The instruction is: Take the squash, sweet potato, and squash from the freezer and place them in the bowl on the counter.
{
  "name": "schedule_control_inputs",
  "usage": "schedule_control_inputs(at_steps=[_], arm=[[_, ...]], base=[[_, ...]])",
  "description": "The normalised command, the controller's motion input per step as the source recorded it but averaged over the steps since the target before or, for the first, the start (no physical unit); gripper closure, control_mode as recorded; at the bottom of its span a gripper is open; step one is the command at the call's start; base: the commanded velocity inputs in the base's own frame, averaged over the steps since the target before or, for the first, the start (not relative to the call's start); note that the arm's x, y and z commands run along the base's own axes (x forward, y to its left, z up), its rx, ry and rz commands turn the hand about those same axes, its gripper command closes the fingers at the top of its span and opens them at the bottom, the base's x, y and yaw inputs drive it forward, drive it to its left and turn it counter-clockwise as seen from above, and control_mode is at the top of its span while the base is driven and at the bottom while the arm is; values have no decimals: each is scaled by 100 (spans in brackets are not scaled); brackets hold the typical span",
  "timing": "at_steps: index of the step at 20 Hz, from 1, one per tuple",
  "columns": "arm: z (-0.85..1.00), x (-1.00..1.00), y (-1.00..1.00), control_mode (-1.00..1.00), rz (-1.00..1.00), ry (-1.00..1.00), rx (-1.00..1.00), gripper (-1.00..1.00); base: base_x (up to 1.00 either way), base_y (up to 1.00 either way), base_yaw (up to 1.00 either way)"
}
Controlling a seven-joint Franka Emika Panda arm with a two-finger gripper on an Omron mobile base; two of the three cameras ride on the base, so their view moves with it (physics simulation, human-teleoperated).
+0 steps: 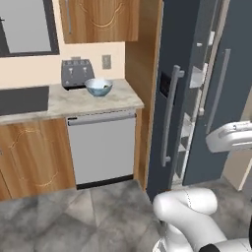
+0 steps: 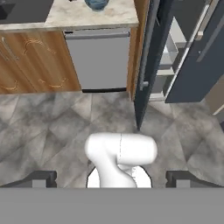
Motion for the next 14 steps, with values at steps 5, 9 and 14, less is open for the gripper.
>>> schedule_control_inputs(at_steps=[5,9,14], arm=[[0,0,0,100,0,0,0,-100],[0,0,0,100,0,0,0,-100],[0,0,0,100,0,0,0,-100]], base=[[-18,-100,-1],[0,-100,0],[0,-100,0]])
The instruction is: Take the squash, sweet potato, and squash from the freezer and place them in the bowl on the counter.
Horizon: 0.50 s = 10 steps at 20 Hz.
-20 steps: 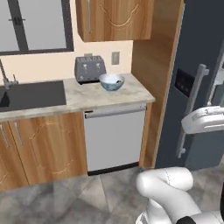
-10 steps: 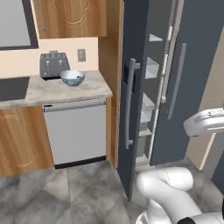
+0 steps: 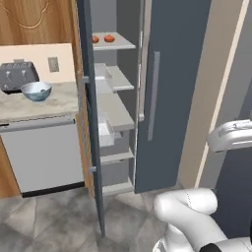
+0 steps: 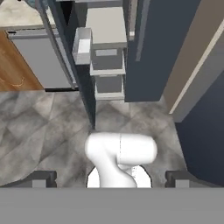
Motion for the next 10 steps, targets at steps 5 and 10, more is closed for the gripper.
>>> schedule_control_inputs(at_steps=[5,10], arm=[[0,0,0,100,0,0,0,-100],[0,0,0,100,0,0,0,-100]], base=[[32,-66,0],[94,-1,4]])
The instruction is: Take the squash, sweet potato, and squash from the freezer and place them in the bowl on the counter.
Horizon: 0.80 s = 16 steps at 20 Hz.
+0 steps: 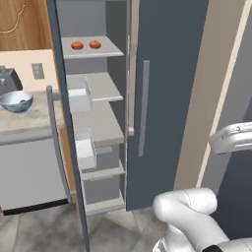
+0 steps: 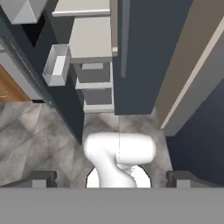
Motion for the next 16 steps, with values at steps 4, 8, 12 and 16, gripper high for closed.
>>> schedule_control_inputs(at_steps=[4,8,12,16], arm=[[0,0,0,100,0,0,0,-100],[0,0,0,100,0,0,0,-100],[0,0,0,100,0,0,0,-100],[0,0,0,100,0,0,0,-100]], base=[[92,0,5],[74,21,3],[59,46,6],[45,52,5]])
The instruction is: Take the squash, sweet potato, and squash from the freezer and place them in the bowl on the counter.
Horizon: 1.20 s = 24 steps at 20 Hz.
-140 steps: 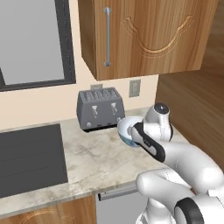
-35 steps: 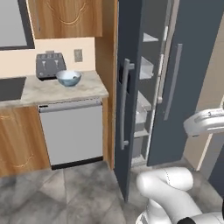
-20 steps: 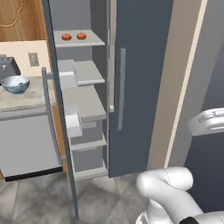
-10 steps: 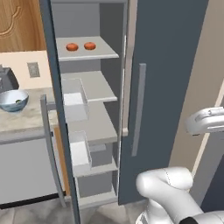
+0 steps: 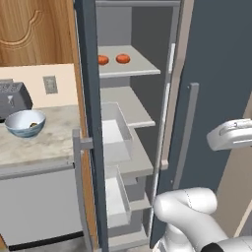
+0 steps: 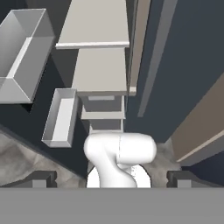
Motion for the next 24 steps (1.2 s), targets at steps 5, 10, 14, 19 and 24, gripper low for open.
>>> schedule_control_inputs(at_steps=[5,10,14,19,24], arm=[[0,0,0,100,0,0,0,-100],[0,0,0,100,0,0,0,-100],[0,0,0,100,0,0,0,-100],[0,0,0,100,0,0,0,-100],[0,0,0,100,0,0,0,-100]], base=[[36,28,6],[70,7,5],[66,13,8],[37,60,4],[25,48,5]])
